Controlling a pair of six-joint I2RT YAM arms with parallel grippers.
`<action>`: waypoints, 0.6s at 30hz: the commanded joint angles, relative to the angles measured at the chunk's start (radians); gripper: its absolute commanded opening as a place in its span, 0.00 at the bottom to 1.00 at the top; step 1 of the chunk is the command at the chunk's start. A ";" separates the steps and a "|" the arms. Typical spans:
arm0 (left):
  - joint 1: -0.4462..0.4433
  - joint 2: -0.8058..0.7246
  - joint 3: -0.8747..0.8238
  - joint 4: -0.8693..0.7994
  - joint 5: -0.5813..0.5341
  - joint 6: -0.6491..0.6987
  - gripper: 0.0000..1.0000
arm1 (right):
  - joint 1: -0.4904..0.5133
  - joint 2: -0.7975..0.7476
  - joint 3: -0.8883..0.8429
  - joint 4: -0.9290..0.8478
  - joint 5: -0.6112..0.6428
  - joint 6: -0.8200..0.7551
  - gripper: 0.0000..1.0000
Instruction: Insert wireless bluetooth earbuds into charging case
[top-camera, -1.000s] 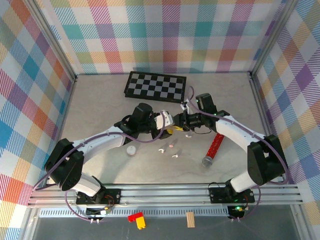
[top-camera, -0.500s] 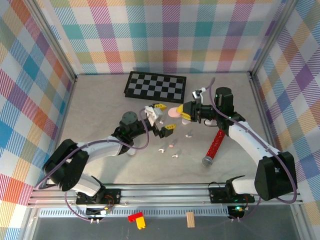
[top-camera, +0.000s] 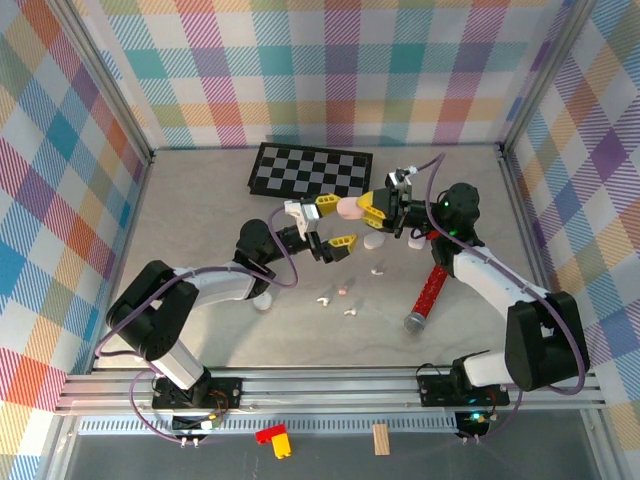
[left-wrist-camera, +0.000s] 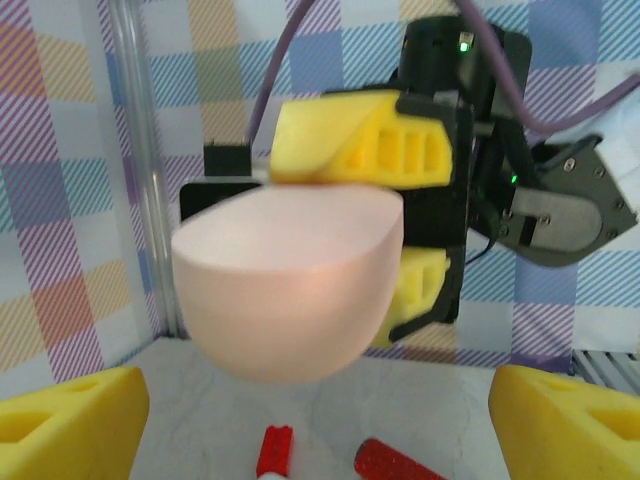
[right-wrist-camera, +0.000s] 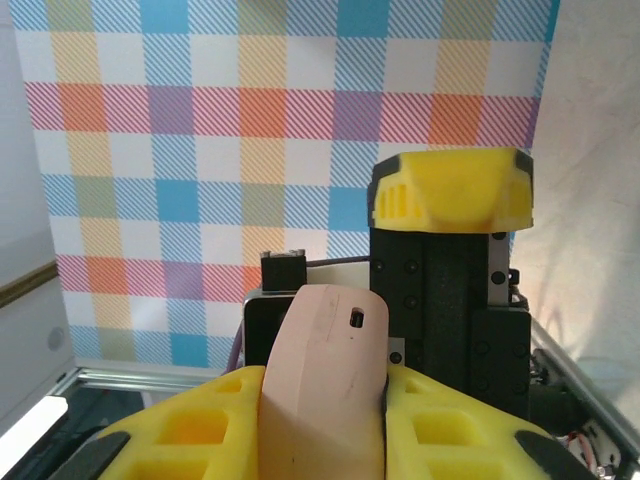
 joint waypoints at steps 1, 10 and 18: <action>-0.004 0.017 0.047 0.067 0.050 -0.012 0.86 | -0.003 0.000 -0.012 0.162 0.012 0.104 0.08; -0.004 0.055 0.120 0.069 0.120 -0.078 0.69 | -0.008 0.005 -0.027 0.196 -0.008 0.129 0.09; -0.003 0.046 0.137 0.068 0.179 -0.125 0.59 | -0.011 -0.010 -0.028 0.160 -0.020 0.084 0.09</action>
